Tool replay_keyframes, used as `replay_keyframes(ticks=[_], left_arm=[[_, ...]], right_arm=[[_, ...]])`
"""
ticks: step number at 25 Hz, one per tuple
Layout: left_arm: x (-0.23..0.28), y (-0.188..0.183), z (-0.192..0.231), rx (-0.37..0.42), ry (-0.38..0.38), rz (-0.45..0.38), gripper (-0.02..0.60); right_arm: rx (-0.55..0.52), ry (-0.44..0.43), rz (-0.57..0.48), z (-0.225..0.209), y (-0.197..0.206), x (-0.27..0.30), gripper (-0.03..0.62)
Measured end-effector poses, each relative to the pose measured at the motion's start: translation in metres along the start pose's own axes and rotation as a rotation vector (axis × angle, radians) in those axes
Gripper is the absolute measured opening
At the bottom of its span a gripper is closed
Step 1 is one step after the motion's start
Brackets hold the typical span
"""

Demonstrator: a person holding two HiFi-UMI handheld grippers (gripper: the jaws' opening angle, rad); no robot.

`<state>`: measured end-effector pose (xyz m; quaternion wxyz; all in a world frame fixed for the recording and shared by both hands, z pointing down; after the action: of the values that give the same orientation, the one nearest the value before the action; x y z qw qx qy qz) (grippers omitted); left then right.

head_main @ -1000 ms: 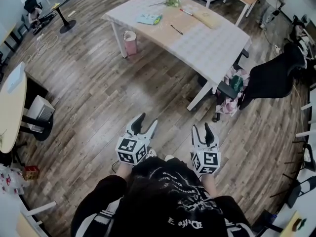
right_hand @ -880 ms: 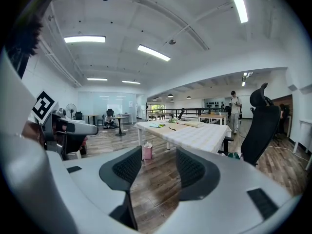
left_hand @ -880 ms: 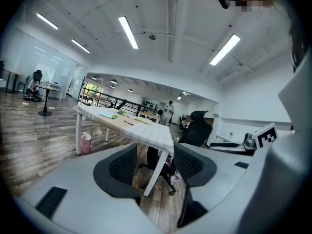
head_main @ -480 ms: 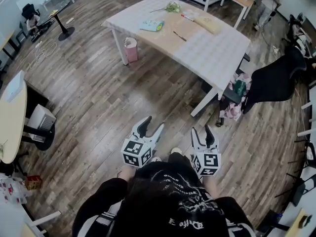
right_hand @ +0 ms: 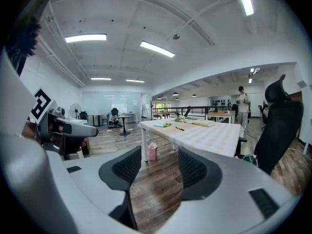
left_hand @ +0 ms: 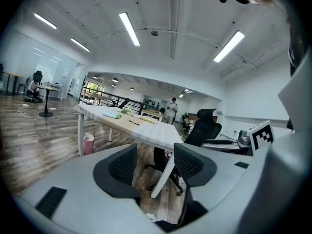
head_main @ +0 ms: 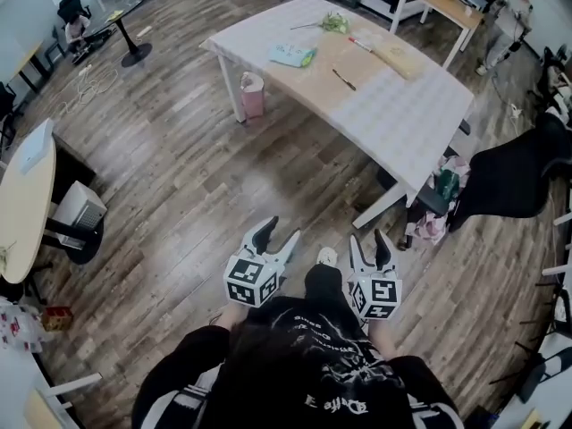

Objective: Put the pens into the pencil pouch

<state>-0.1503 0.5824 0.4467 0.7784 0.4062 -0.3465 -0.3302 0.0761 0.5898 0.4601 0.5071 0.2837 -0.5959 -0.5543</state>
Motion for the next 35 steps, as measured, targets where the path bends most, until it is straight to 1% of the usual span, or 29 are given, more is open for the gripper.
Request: replay_keyframes(ticks=[6, 12, 17, 18, 21, 28, 35], left_arm=[[0.069, -0.027, 0.011, -0.002, -0.047, -0.005, 0.239], [0.141, -0.055, 0.009, -0.012, -0.086, -0.015, 0.239], [0.203, -0.067, 0.007, -0.023, -0.105, -0.026, 0.239], [0.214, -0.069, 0.005, -0.023, -0.109, -0.027, 0.239], [0.243, -0.072, 0.002, -0.007, -0.124, -0.016, 0.239], [0.292, -0.075, -0.001, -0.018, -0.135, -0.01, 0.239], [0.32, -0.078, 0.007, -0.033, -0.144, 0.012, 0.239]], right_arm=[[-0.002, -0.045, 0.0, -0.054, -0.009, 0.071, 0.225], [-0.009, -0.091, -0.002, -0.111, -0.021, 0.13, 0.225], [-0.017, -0.119, -0.002, -0.161, -0.022, 0.177, 0.223], [-0.018, -0.125, 0.001, -0.171, -0.021, 0.185, 0.211], [-0.018, -0.134, 0.008, -0.194, -0.019, 0.202, 0.209], [-0.023, -0.154, 0.01, -0.228, -0.015, 0.232, 0.209], [-0.014, -0.184, 0.029, -0.239, -0.013, 0.254, 0.21]])
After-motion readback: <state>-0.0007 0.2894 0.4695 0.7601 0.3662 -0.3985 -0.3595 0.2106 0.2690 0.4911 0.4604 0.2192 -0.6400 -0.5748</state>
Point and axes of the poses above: the fingertips, and each gripper's own axes: x forward along the fingers, z to its left, y out of its underside, the point moved 6 cm from there along -x, backward along the fingers, and after that the axes turned 10 degrees about -x, right-handed, at the moved point
